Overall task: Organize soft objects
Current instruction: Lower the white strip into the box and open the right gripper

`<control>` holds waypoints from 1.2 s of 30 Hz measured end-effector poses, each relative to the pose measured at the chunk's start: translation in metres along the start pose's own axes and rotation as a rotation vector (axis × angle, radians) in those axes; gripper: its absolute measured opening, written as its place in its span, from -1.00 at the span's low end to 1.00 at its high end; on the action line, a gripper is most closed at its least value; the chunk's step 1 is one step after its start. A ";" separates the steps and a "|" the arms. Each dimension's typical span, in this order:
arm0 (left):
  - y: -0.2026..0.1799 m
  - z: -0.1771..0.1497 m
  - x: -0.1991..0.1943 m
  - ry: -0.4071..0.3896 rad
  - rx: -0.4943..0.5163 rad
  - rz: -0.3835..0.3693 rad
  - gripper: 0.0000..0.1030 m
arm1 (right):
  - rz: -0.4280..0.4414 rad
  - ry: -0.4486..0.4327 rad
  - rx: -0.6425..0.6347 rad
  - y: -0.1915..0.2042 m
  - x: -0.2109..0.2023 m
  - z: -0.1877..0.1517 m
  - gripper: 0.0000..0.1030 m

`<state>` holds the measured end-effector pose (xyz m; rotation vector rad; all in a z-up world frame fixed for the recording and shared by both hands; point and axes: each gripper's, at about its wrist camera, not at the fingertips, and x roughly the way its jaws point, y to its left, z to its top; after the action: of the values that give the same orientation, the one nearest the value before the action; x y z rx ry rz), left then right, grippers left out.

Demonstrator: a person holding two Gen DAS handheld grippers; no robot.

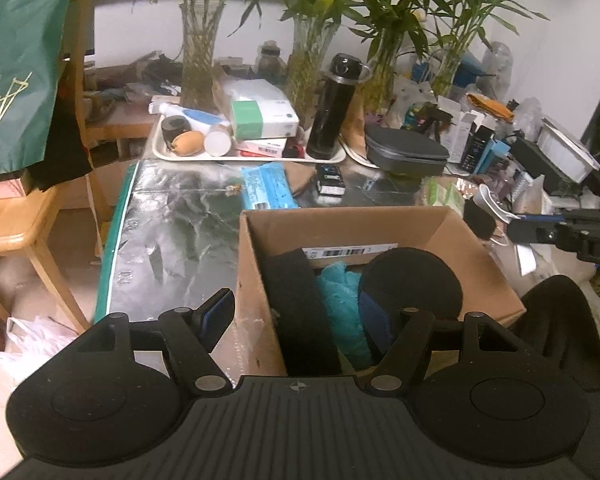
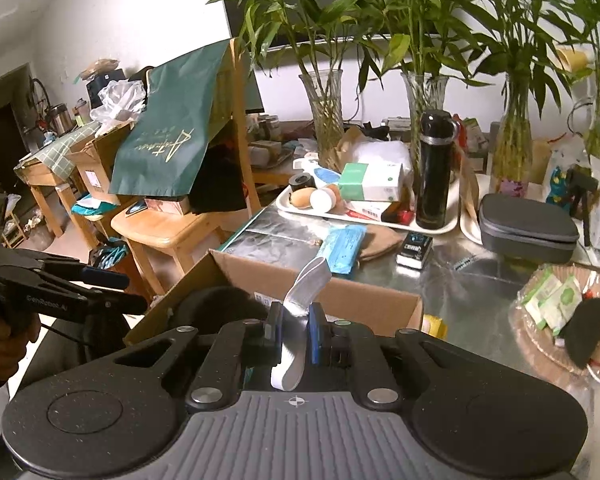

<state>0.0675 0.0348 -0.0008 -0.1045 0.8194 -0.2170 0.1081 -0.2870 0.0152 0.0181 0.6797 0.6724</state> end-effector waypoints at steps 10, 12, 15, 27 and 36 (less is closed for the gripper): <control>-0.001 -0.013 -0.001 0.004 0.049 0.012 0.33 | 0.033 0.039 -0.024 0.021 0.018 -0.003 -0.70; 0.000 -0.013 -0.002 0.003 0.047 0.008 0.33 | 0.047 0.043 -0.035 0.028 0.022 0.001 -0.70; 0.000 -0.014 -0.004 0.001 0.044 0.006 0.33 | 0.079 0.050 -0.044 0.040 0.033 0.009 -0.70; 0.010 -0.015 -0.009 -0.003 0.024 0.036 0.33 | 0.098 0.056 -0.042 0.048 0.049 0.017 0.55; 0.009 -0.009 -0.008 0.006 0.019 0.034 0.33 | 0.060 0.072 -0.068 0.041 0.039 0.010 0.84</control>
<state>0.0576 0.0451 -0.0028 -0.0720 0.8248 -0.1927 0.1133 -0.2303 0.0105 -0.0492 0.7275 0.7564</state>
